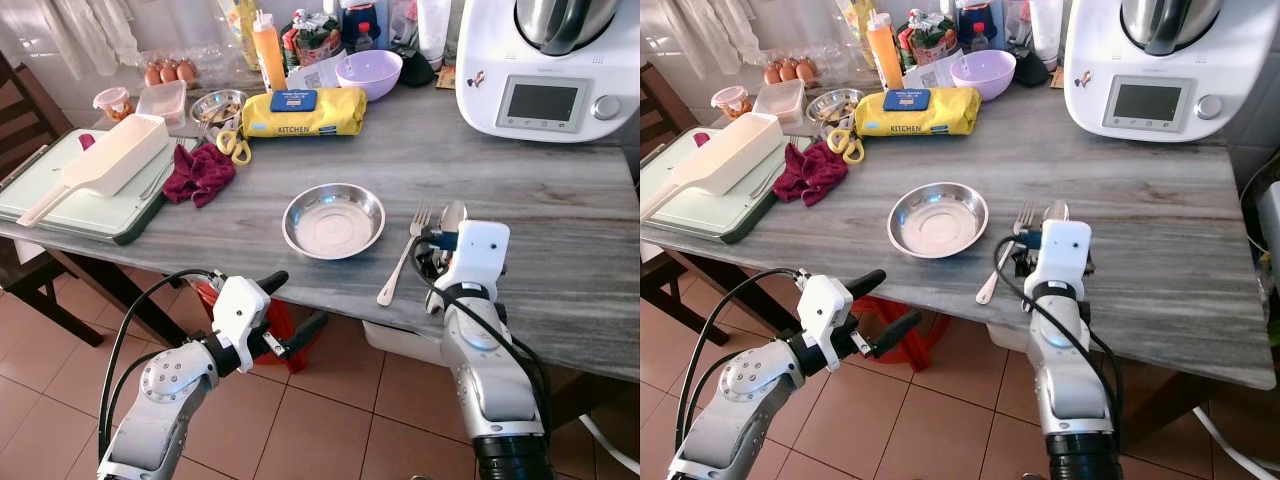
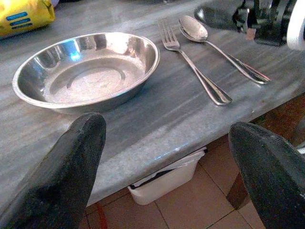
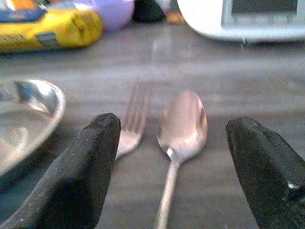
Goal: Setting the table
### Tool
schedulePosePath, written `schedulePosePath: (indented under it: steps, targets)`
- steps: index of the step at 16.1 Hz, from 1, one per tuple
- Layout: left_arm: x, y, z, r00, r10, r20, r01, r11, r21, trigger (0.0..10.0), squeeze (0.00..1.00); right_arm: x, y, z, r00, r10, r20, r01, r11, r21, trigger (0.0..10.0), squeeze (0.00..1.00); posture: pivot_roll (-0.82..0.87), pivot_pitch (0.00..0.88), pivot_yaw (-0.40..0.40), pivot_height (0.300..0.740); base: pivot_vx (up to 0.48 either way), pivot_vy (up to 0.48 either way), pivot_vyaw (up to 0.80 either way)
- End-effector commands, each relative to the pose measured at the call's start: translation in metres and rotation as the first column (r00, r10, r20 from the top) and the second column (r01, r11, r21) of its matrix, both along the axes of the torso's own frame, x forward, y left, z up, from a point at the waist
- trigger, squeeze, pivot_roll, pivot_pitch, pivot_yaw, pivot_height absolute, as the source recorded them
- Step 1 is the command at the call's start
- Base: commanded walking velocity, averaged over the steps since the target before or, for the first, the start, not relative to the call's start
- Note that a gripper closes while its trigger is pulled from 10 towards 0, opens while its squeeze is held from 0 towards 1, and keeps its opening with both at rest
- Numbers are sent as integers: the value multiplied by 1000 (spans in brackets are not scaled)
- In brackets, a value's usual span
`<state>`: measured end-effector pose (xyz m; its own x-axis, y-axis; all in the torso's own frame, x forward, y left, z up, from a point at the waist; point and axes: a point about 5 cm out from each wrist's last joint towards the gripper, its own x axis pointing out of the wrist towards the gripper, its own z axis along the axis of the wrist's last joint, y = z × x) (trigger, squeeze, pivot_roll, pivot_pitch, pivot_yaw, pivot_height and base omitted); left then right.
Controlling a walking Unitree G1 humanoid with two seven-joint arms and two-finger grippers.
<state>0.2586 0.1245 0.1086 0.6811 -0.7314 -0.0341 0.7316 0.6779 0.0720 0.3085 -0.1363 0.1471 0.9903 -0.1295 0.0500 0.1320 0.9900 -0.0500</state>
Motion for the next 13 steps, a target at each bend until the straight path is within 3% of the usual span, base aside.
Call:
schedulePosePath:
  steps: [1, 5, 7, 11, 13]
  targets:
    - [1, 5, 0, 1000, 19, 0, -19, 1000, 13, 10000, 0, -1, 9, 7, 998, 43, 42, -42, 999, -26, 10000, 1000, -83, 113, 153, 740, 0, 0, 0]
    - [3, 5, 2, 1000, 29, 10, -30, 1000, 8, 10000, 0, -5, 14, 21, 988, 72, 134, -58, 992, -110, 10000, 1000, -76, 109, 150, 740, 0, 0, 0]
    - [5, 5, 3, 998, 53, 20, -53, 999, 1, 10000, 0, -11, 0, 32, 976, 26, 218, 15, 983, -184, 10000, 1000, -78, 108, 147, 740, 0, 0, 0]
    - [9, -3, 5, 994, 104, 39, -103, 994, -37, 10000, 0, -22, -20, 19, 986, -4, 168, 42, 974, -221, 10000, 1000, -88, 104, 142, 740, 0, 0, 0]
    - [11, -7, 7, 990, 132, 51, -129, 990, -62, 10000, 0, -29, -22, 15, 988, 13, 155, 24, 972, -232, 10000, 1000, -96, 101, 138, 740, 0, 0, 0]
